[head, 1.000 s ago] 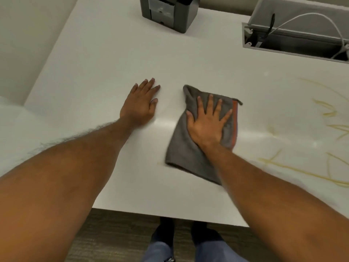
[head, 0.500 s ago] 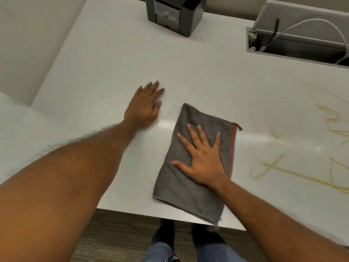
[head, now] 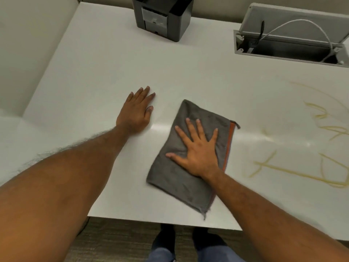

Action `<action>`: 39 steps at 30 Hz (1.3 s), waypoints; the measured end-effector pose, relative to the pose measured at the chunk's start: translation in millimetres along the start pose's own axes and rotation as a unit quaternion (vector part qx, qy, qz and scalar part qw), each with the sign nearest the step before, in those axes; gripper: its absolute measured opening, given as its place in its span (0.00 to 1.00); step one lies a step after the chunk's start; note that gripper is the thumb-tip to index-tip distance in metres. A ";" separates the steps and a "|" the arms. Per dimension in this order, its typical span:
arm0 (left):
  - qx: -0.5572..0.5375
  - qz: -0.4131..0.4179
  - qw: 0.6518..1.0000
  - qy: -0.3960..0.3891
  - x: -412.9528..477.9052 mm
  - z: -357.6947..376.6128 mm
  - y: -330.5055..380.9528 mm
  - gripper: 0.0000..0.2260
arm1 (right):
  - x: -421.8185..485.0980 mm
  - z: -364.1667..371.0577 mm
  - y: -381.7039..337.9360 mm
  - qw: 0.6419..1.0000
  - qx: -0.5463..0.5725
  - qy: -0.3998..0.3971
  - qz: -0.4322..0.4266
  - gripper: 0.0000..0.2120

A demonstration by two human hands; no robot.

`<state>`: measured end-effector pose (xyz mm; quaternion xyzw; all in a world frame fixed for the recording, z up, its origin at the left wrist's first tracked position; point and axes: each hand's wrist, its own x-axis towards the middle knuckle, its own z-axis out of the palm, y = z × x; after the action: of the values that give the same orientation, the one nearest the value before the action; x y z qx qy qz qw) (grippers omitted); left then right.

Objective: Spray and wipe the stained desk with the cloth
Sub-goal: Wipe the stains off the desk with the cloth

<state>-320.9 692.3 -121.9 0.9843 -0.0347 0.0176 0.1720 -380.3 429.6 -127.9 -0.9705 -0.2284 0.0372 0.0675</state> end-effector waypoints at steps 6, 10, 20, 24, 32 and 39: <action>0.005 -0.005 1.000 0.009 1.5 4.8 -2.5 0.24 | 75.6 -17.1 42.0 0.991 0.016 -0.015 0.130 0.47; 0.005 -0.002 1.000 0.012 3.3 5.7 -4.9 0.24 | 109.6 -19.8 18.1 0.990 0.002 -0.041 0.137 0.51; 0.000 -0.004 1.000 0.011 2.1 3.3 -2.5 0.24 | -2.0 -8.7 68.6 0.999 -0.006 0.027 0.037 0.43; 0.002 0.000 1.000 0.017 2.4 3.9 -2.9 0.24 | 64.5 -25.3 93.5 0.983 0.004 -0.007 0.182 0.47; -0.004 0.009 1.000 0.007 2.6 -1.6 -1.2 0.24 | 83.4 -8.1 -34.0 0.996 0.000 -0.020 0.084 0.46; -0.010 0.006 1.000 0.005 1.2 -2.7 -1.8 0.23 | -37.6 11.2 -42.7 0.996 0.013 0.008 -0.083 0.47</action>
<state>-319.6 694.8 -119.9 0.9823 -0.0397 0.0233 0.1815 -433.7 451.9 -131.1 -0.9476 -0.3070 0.0265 0.0844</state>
